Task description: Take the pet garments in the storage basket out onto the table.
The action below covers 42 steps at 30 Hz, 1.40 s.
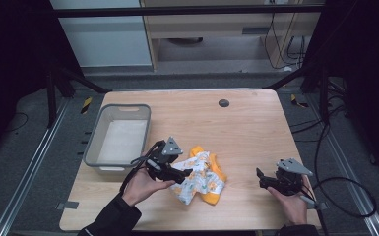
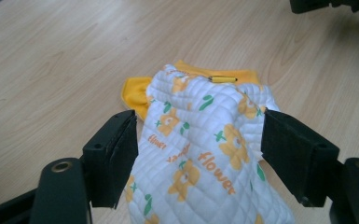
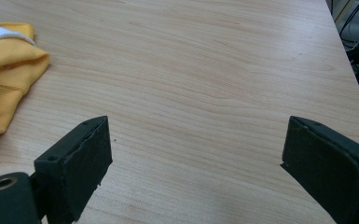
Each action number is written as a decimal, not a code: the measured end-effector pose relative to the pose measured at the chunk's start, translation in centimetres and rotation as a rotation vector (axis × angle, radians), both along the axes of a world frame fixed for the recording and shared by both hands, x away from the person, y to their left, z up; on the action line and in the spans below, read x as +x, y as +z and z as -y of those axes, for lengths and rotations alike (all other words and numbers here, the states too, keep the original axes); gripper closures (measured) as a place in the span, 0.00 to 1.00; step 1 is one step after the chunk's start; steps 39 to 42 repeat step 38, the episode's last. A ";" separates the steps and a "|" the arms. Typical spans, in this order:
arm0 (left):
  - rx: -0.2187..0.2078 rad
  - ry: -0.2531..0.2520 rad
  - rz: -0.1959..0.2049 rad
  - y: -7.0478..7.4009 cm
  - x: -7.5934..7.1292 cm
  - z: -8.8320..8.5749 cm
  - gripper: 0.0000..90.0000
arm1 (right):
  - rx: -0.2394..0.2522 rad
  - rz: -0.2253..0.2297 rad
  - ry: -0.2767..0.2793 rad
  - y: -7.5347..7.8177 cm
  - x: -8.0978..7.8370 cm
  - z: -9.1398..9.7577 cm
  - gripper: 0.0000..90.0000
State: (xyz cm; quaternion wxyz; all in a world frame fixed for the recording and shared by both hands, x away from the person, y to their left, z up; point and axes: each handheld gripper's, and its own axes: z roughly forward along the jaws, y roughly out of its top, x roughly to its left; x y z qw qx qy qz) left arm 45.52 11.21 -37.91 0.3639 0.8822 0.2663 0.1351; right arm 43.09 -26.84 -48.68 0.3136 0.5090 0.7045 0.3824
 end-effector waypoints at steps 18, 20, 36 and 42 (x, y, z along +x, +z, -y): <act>-0.164 0.178 0.140 -1.2 -2.0 -5.2 0.36 | -0.001 0.005 0.000 0.0 0.0 0.0 0.09; -0.175 0.200 0.153 -1.5 -2.2 -5.8 0.37 | 0.001 0.002 -0.002 0.0 0.0 0.0 0.09; -0.240 0.333 0.188 -3.5 -4.0 -11.1 0.44 | -0.008 0.007 0.004 -0.1 -0.1 -0.1 0.08; -0.242 0.348 0.186 -3.8 -4.2 -11.7 0.43 | -0.008 0.008 0.007 -0.1 -0.1 -0.1 0.08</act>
